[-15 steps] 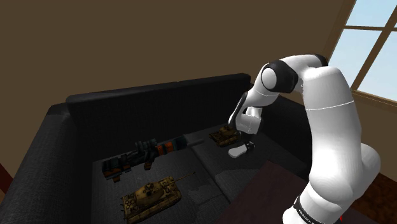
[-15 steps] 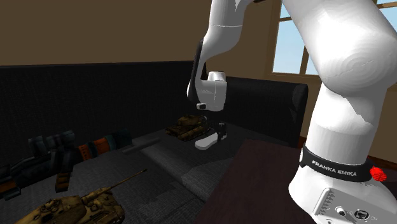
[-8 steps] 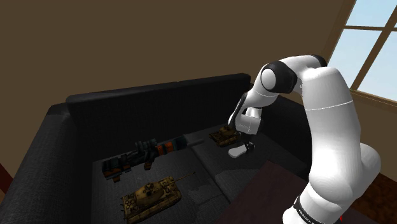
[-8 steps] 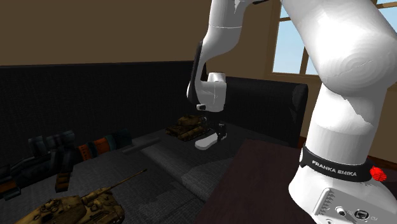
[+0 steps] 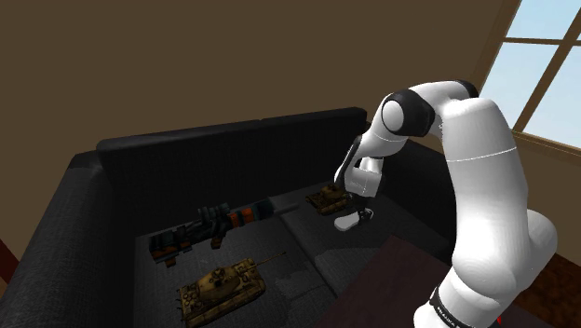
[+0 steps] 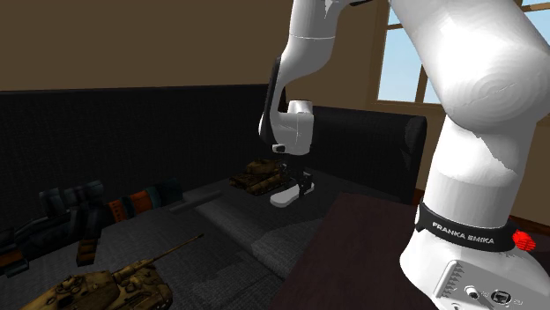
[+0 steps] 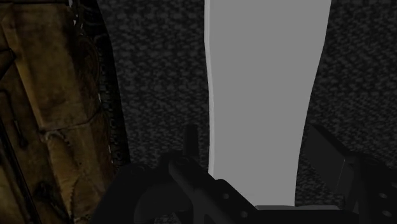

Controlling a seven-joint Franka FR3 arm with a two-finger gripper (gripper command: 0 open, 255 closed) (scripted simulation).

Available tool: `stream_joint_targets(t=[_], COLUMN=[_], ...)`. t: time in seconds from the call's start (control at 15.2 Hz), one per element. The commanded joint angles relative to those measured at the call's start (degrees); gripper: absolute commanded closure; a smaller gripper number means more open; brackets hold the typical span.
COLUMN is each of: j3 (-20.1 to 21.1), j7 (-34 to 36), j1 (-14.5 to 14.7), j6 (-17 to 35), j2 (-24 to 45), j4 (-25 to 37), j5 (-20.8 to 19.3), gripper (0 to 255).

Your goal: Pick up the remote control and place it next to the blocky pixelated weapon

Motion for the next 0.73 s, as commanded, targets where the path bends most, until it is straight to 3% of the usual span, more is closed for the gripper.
stream_joint_targets(t=[0.0,0.66], j3=[0.00,-5.97], j7=[0.00,4.29], j1=[0.00,4.87], j6=[0.01,-4.52], j2=[-0.01,-7.13], j4=[0.01,-3.09], j5=[0.00,-5.08], gripper=[255,255])
